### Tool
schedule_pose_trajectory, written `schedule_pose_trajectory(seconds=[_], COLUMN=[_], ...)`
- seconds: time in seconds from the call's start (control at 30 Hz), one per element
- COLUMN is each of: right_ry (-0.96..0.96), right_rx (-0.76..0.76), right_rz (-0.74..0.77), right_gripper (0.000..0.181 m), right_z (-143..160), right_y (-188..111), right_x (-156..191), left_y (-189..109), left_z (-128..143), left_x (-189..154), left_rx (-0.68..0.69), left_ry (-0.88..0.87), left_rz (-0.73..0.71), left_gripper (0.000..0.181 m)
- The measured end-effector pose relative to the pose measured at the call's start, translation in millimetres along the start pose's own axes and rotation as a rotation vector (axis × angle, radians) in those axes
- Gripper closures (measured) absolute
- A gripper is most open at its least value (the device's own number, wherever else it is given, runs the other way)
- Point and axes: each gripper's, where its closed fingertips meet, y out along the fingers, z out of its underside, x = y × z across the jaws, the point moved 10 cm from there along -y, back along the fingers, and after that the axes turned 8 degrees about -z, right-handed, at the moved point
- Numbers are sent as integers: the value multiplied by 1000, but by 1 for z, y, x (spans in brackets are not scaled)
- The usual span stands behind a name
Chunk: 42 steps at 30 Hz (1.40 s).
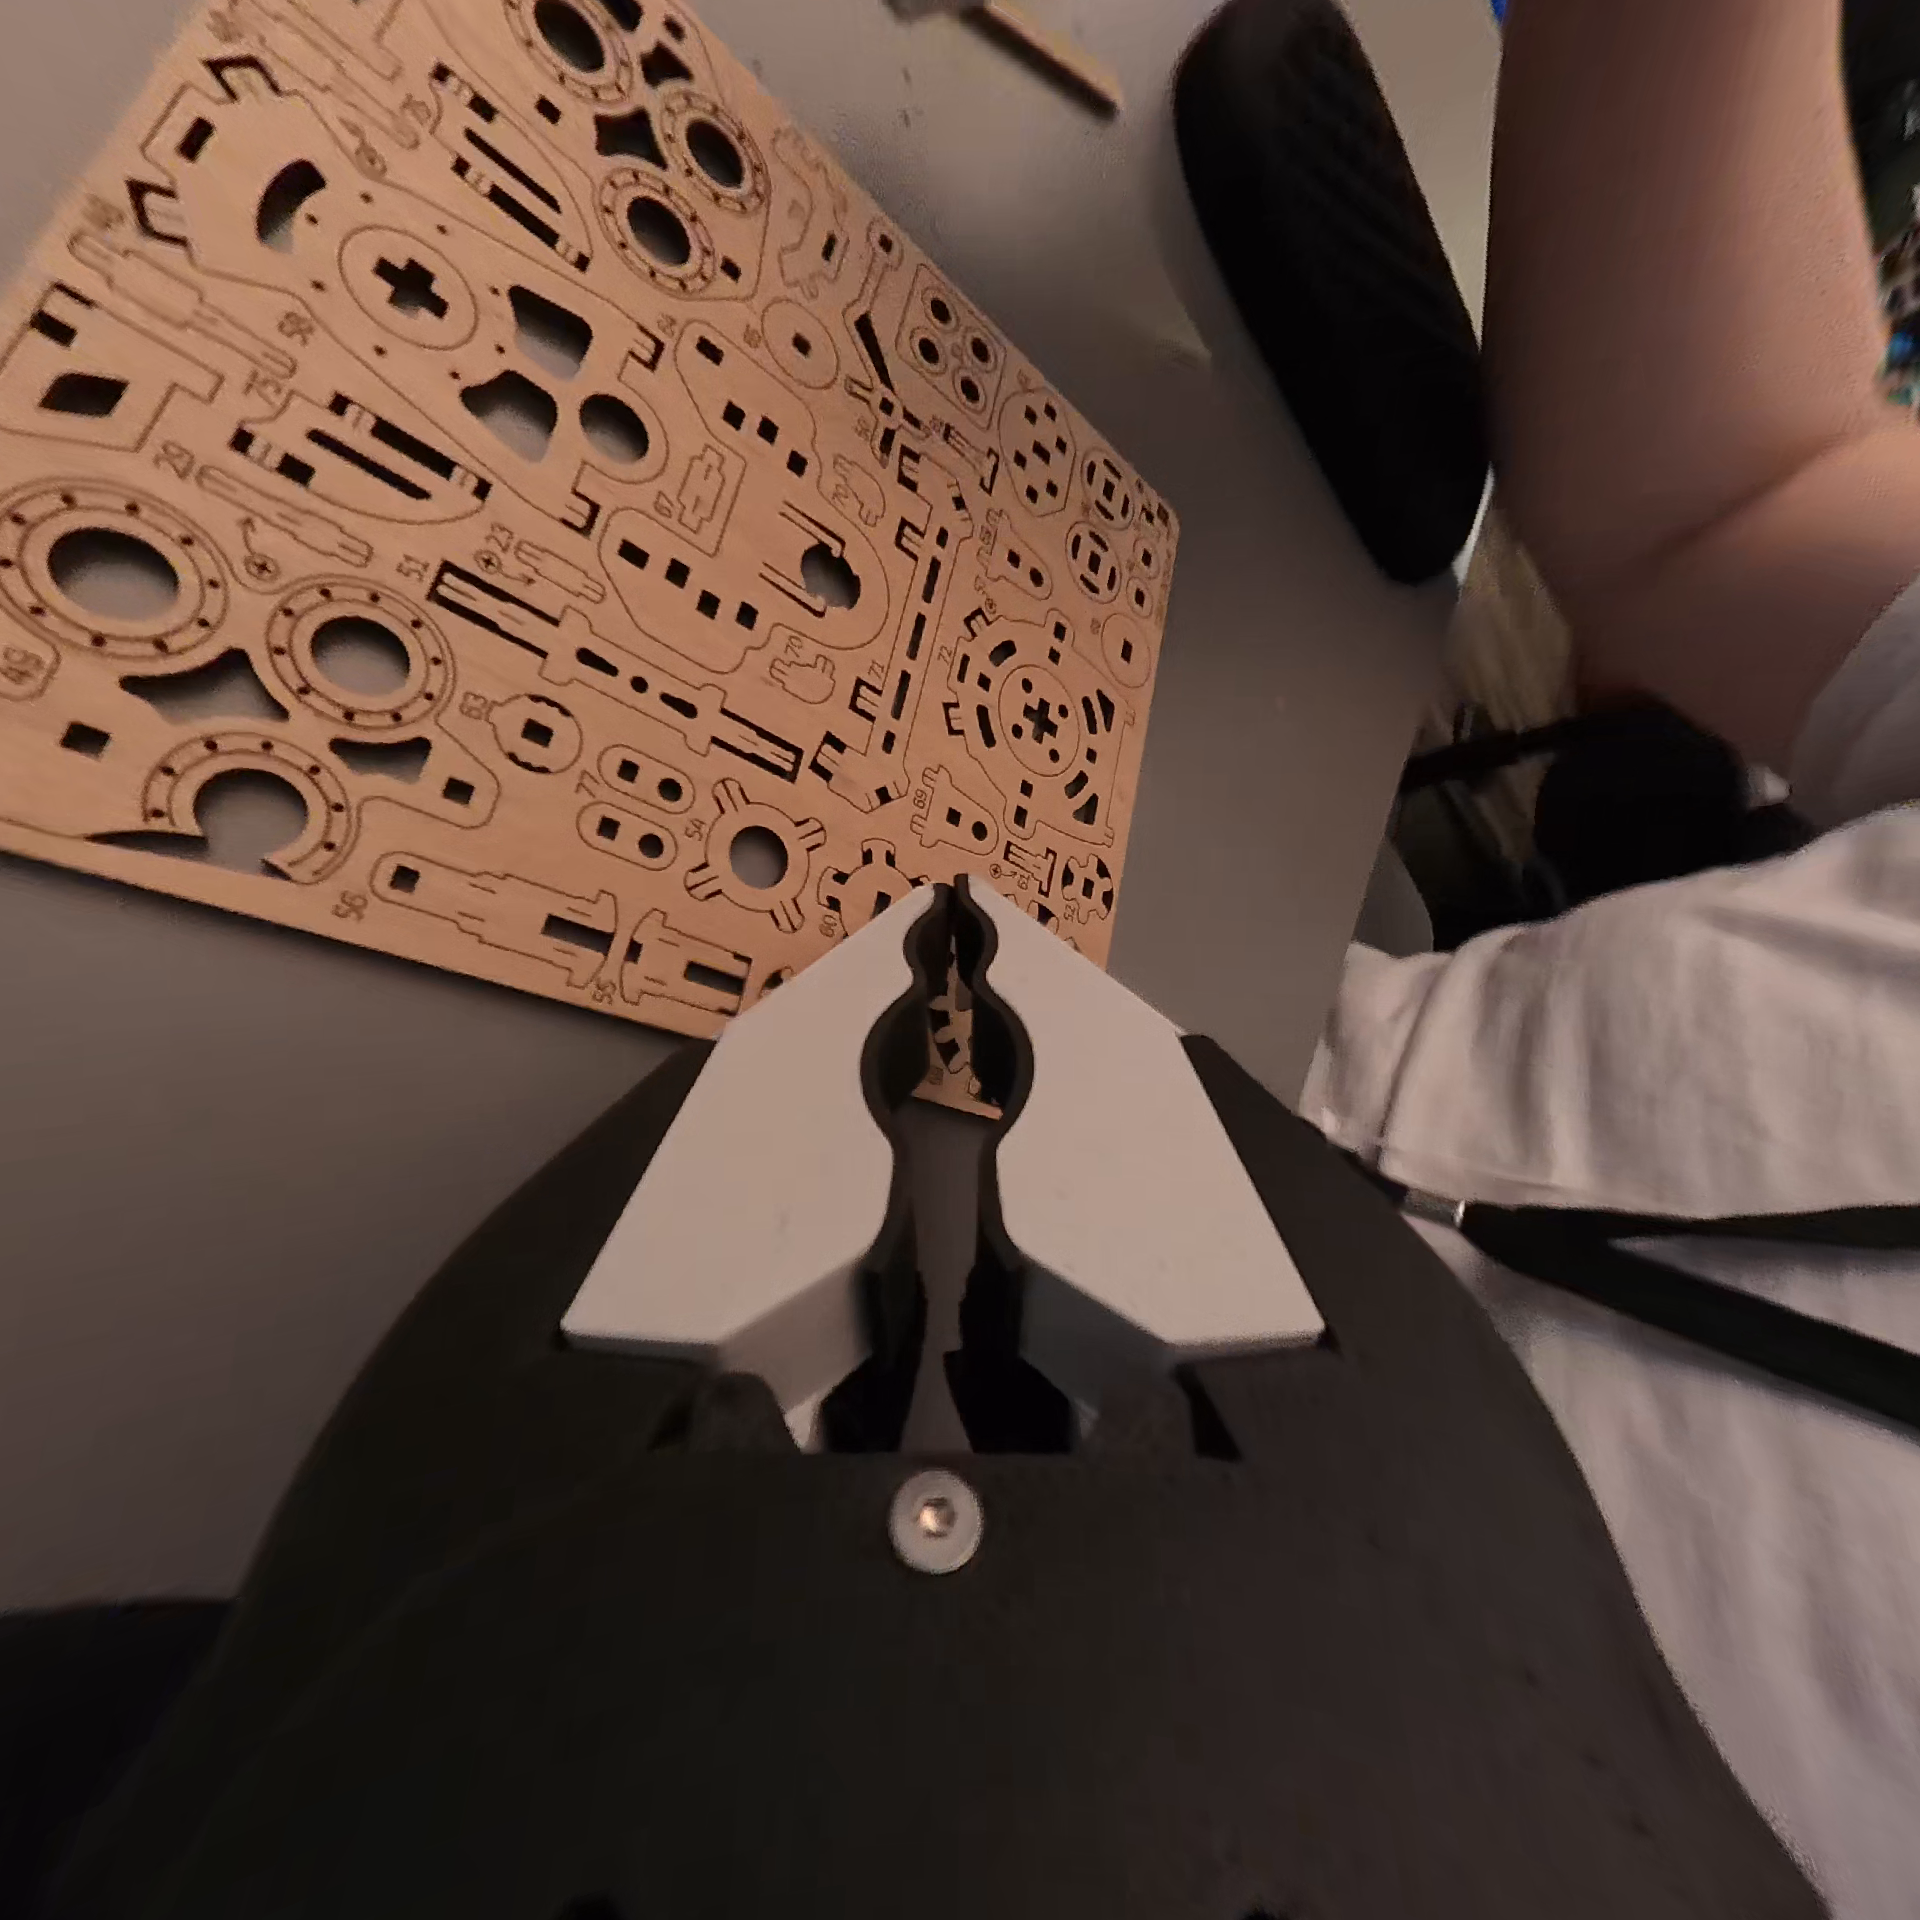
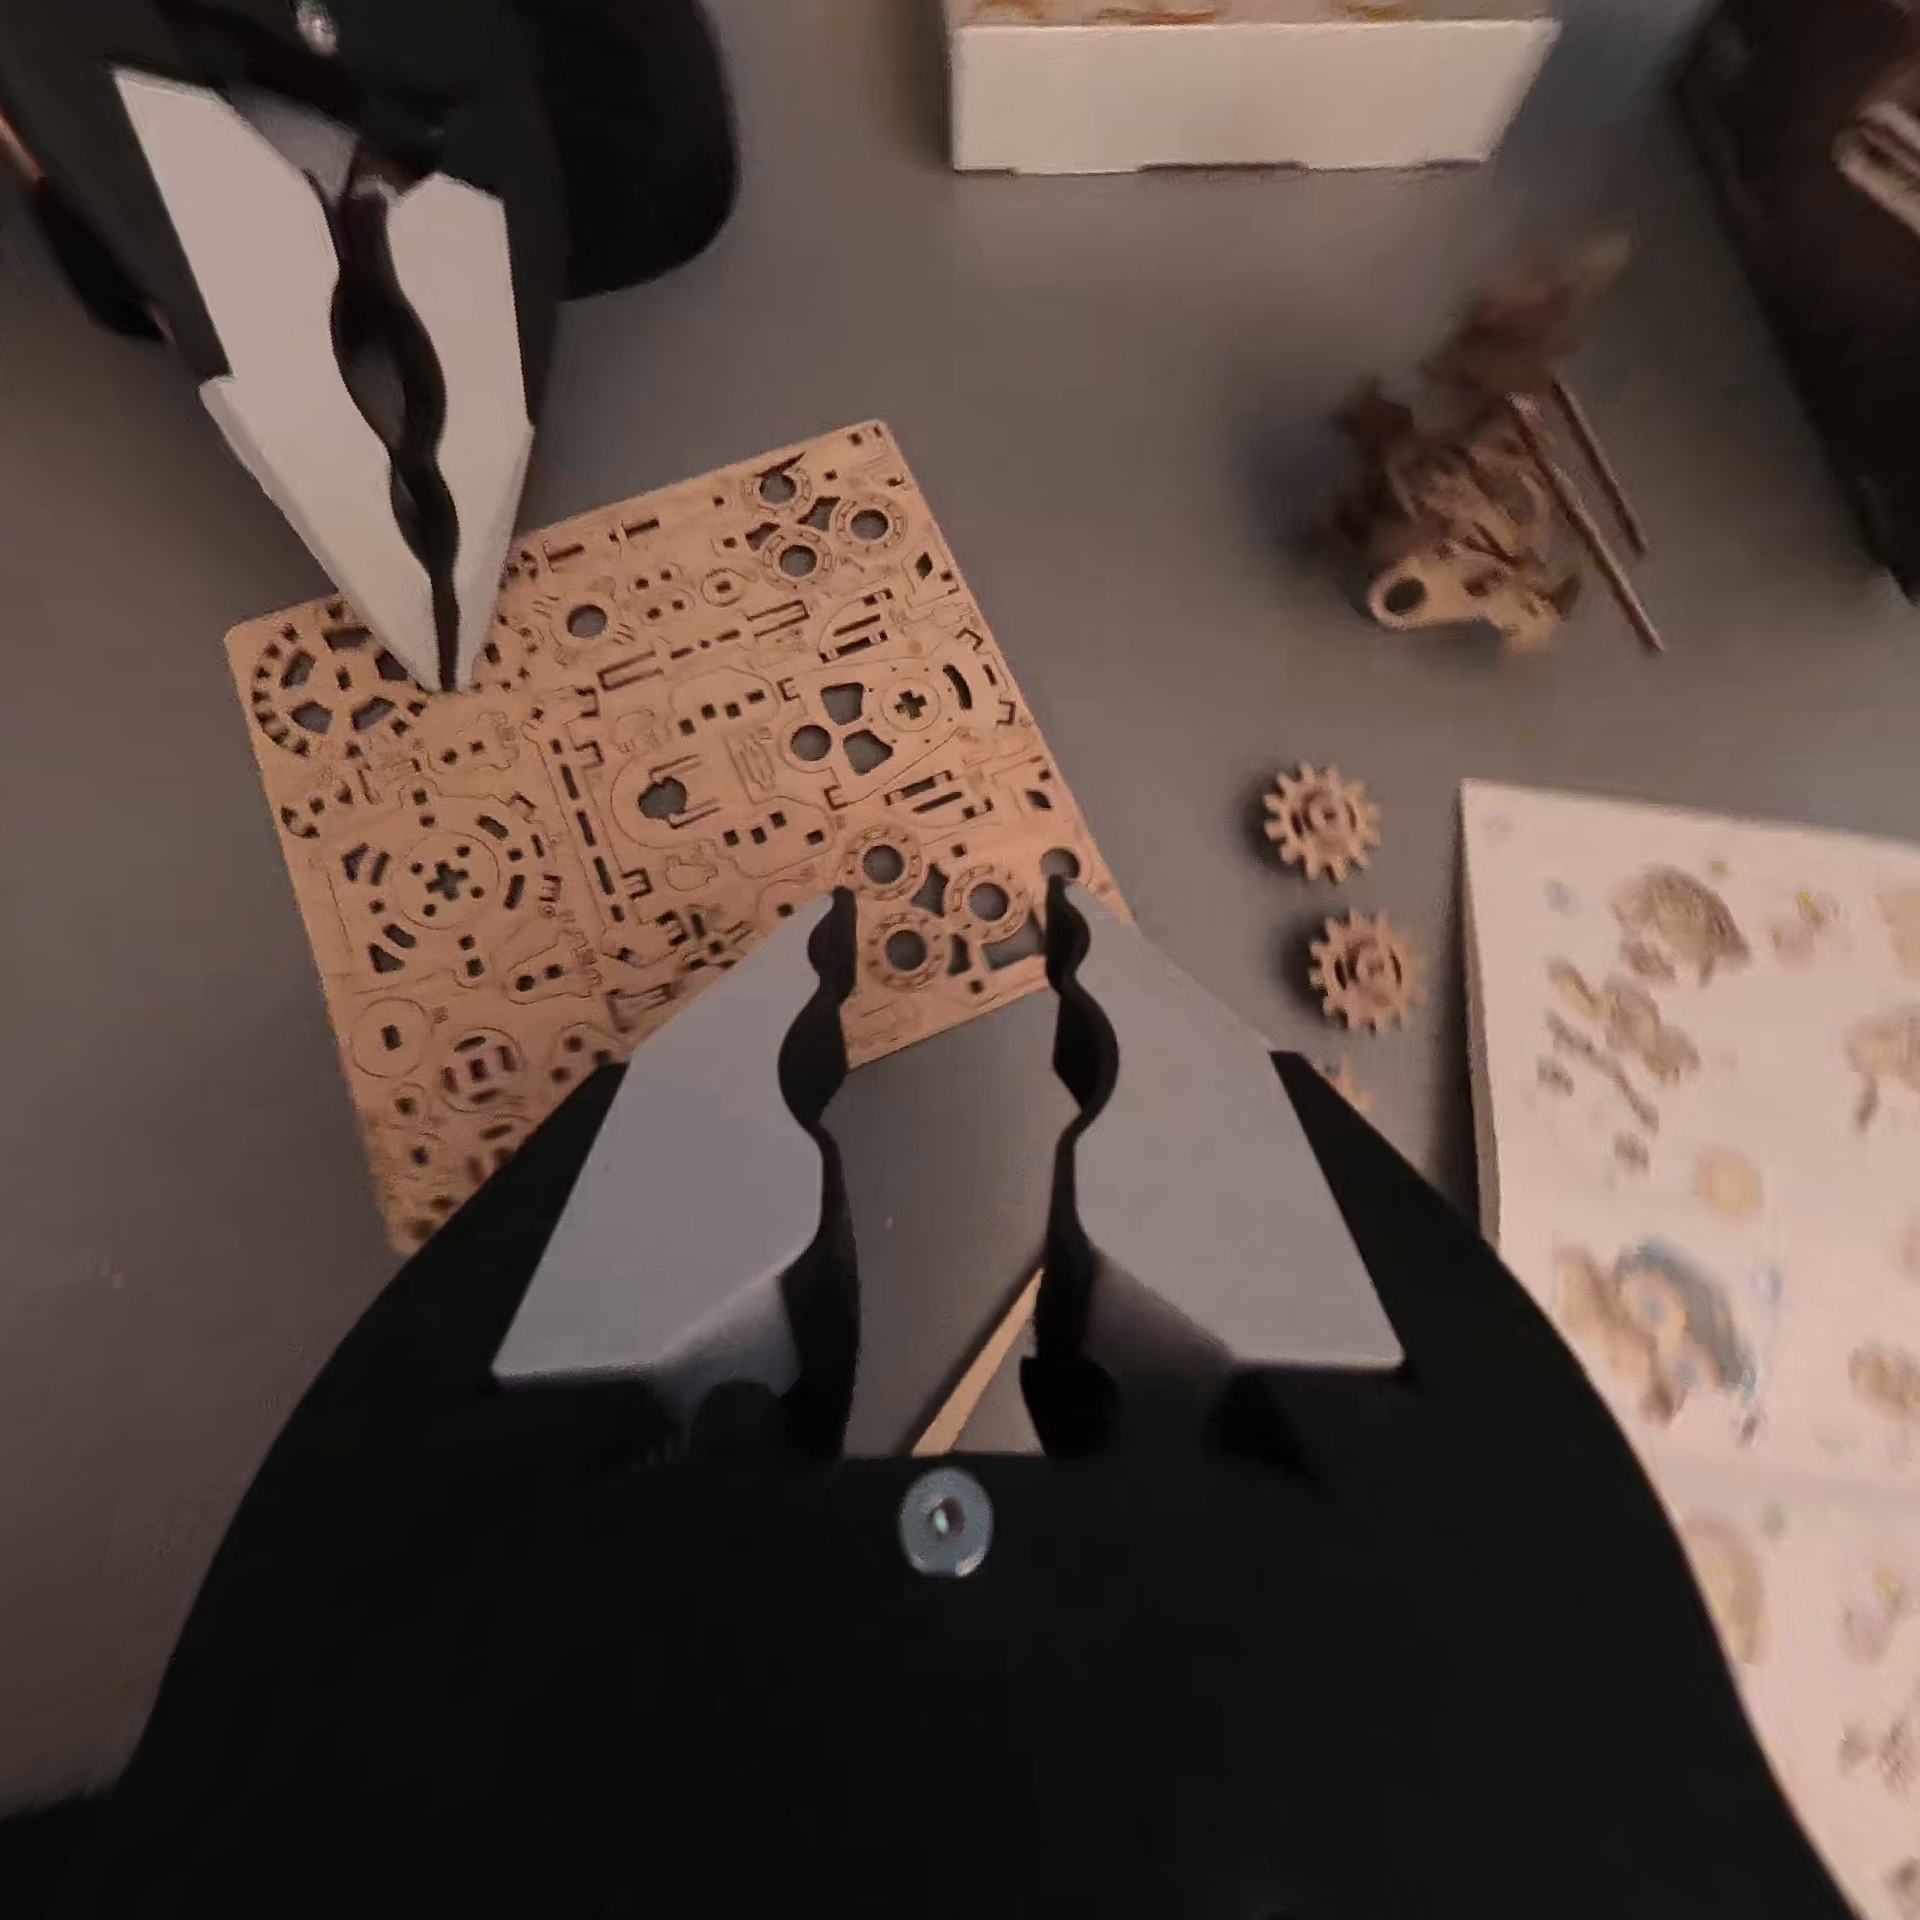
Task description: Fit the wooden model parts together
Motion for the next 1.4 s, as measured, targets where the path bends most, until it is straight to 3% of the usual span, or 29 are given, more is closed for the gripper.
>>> schedule_pose_trajectory(seconds=[0.1,0.23,0.47,0.67,0.8,0.87,0.93,1.03,1.17,1.2,1.23,1.27,1.3,1.4], right_ry=[-88,-33,-53,-160,-249,-269,-280,-292,-278,-278,-281,-284,-269,-95], right_rx=[141,203,331,372,280,235,209,154,36,-7,-60,-128,-202,-464], right_rz=[-17,-112,-190,-91,78,156,218,303,374,396,424,452,496,545], right_gripper=[153,167,170,176,176,177,177,177,176,173,171,168,165,131], right_z=[-7,-15,-20,-25,-33,-36,-36,-36,-32,-30,-26,-20,-13,14], right_y=[23,40,54,52,26,11,-1,-14,-26,-28,-32,-37,-44,-70], right_x=[-18,-37,-39,-28,-5,5,15,26,39,42,44,46,45,37], left_y=[-6,-11,-13,-19,-55,-73,-79,-74,-51,-46,-42,-38,-35,-34], left_z=[6,9,13,12,6,3,0,-12,-34,-40,-46,-51,-57,-76], left_x=[-4,-1,6,11,22,35,46,51,52,48,44,43,45,49], left_rx=[44,67,50,16,-242,-352,-378,-401,-336,-324,-305,-276,-244,-210], left_ry=[48,60,37,29,-42,-99,-125,-163,-178,-149,-116,-88,-62,25], left_rz=[-19,-6,48,14,10,-43,-113,-20,238,339,424,444,419,360], left_gripper=[181,181,181,181,167,147,128,127,132,141,166,180,180,178])
